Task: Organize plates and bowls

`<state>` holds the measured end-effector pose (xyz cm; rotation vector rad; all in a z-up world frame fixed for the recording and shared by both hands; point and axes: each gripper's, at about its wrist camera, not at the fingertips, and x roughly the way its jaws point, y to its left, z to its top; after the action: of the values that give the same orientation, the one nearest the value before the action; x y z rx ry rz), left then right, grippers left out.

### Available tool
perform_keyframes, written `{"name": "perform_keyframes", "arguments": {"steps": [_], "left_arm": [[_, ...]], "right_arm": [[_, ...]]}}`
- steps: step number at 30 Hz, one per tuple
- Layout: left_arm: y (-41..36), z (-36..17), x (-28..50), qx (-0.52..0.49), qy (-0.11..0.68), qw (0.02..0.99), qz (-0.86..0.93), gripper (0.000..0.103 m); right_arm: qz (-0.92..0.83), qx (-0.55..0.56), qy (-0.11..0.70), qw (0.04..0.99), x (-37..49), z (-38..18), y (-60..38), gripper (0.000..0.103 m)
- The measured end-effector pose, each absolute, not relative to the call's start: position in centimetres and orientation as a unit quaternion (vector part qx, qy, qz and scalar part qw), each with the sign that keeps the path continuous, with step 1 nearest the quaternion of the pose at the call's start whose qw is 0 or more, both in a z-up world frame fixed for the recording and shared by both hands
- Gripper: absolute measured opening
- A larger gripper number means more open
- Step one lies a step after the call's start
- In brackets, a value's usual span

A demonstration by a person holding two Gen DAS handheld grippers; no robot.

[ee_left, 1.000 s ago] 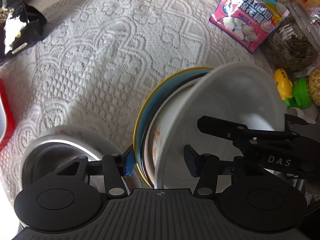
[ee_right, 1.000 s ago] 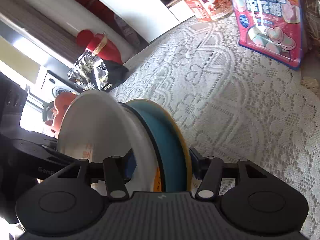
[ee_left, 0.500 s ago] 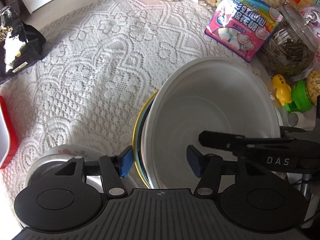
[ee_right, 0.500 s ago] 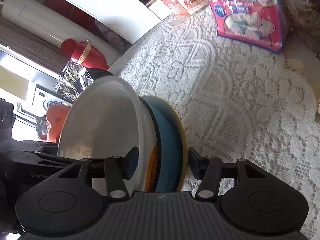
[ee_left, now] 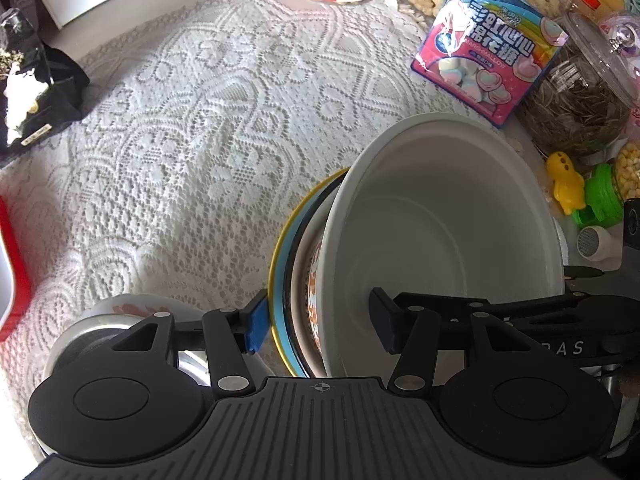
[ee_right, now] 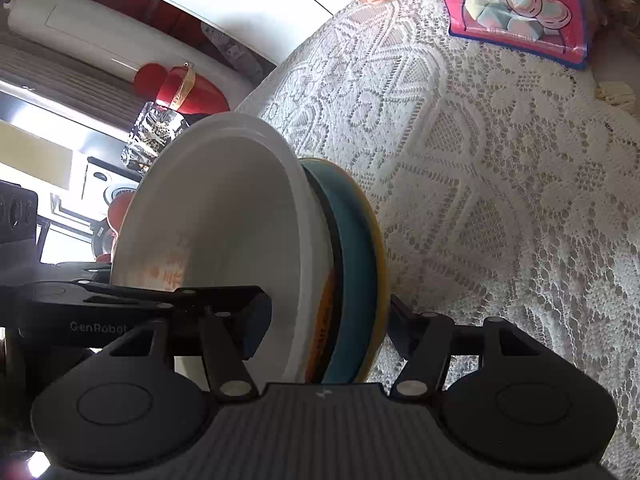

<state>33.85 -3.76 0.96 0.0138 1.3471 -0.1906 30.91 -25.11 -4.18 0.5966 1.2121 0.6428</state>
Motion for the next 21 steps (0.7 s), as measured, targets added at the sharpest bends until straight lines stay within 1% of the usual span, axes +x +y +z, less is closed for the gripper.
{"name": "perform_keyframes", "arguments": {"steps": [8,21], "left_arm": [[-3.9,0.9,33.3,0.009,0.616,0.782,-0.094,0.059],[-4.1,1.1,32.0,0.000,0.641,0.763,-0.083,0.057]], "right_arm": [[0.285,0.274,0.547,0.738,30.2,-4.0,-25.1,0.064],[0.288,0.256,0.561,0.732,29.3,-3.5,-24.7,0.064]]}}
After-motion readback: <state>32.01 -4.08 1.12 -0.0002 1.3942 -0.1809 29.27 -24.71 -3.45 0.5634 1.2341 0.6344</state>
